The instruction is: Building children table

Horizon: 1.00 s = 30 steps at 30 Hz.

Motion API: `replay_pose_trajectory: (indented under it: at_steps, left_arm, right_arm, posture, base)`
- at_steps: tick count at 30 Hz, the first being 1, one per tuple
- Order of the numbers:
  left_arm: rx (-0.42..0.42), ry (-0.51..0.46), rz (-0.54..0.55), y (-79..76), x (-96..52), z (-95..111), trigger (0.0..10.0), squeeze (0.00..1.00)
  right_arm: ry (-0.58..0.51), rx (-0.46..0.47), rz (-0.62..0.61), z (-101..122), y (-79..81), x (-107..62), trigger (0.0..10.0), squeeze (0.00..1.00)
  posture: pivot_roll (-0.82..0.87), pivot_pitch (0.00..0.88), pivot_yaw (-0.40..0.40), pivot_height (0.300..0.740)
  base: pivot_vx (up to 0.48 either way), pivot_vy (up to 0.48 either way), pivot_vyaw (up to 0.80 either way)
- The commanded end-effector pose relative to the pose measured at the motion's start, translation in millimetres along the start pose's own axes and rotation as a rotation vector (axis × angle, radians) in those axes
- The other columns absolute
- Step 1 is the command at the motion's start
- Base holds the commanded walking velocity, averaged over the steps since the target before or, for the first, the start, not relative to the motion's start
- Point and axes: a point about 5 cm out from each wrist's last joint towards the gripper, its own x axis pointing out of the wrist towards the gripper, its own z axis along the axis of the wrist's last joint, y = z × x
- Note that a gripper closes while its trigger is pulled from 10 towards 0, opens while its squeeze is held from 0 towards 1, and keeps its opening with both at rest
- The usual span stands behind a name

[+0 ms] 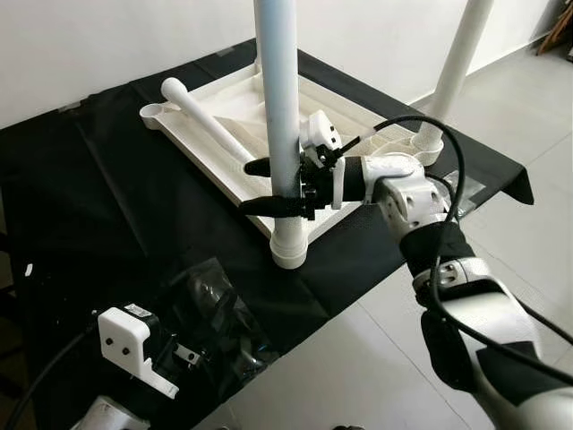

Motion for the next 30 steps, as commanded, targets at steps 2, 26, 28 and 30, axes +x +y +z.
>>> replay_pose_trajectory:
  at_steps: [2, 26, 28, 30]
  left_arm:
    - [0.003, 0.014, -0.001, -0.7, -3.7, 2, 10.0, 0.0]
    - [-0.017, 0.001, 0.004, 3.5, 4.5, -4, 10.0, 0.0]
    - [-0.014, 0.002, 0.001, 5.0, 7.6, -7, 10.0, 0.0]
    - [-0.012, 0.002, 0.001, 5.6, 9.1, -8, 10.0, 0.0]
  right_arm:
    - [-0.014, -0.02, 0.049, 2, -0.3, 7.7, 0.0, 0.0]
    - [0.078, 0.007, -1.036, -65, 82.7, 1.6, 0.0, 0.0]
    - [0.076, 0.016, -1.017, -68, 88.6, 15.0, 0.0, 0.0]
    - [0.068, 0.029, -0.997, -68, 85.8, 19.9, 0.0, 0.0]
  posture:
    - [0.12, 0.224, 0.032, 0.74]
    - [0.04, 0.194, 0.027, 0.74]
    - [0.04, 0.164, 0.026, 0.74]
    - [0.03, 0.159, 0.021, 0.74]
  base:
    - [0.0, 0.0, 0.0]
    - [0.0, 0.0, 0.0]
    - [0.0, 0.0, 0.0]
    - [0.0, 0.0, 0.0]
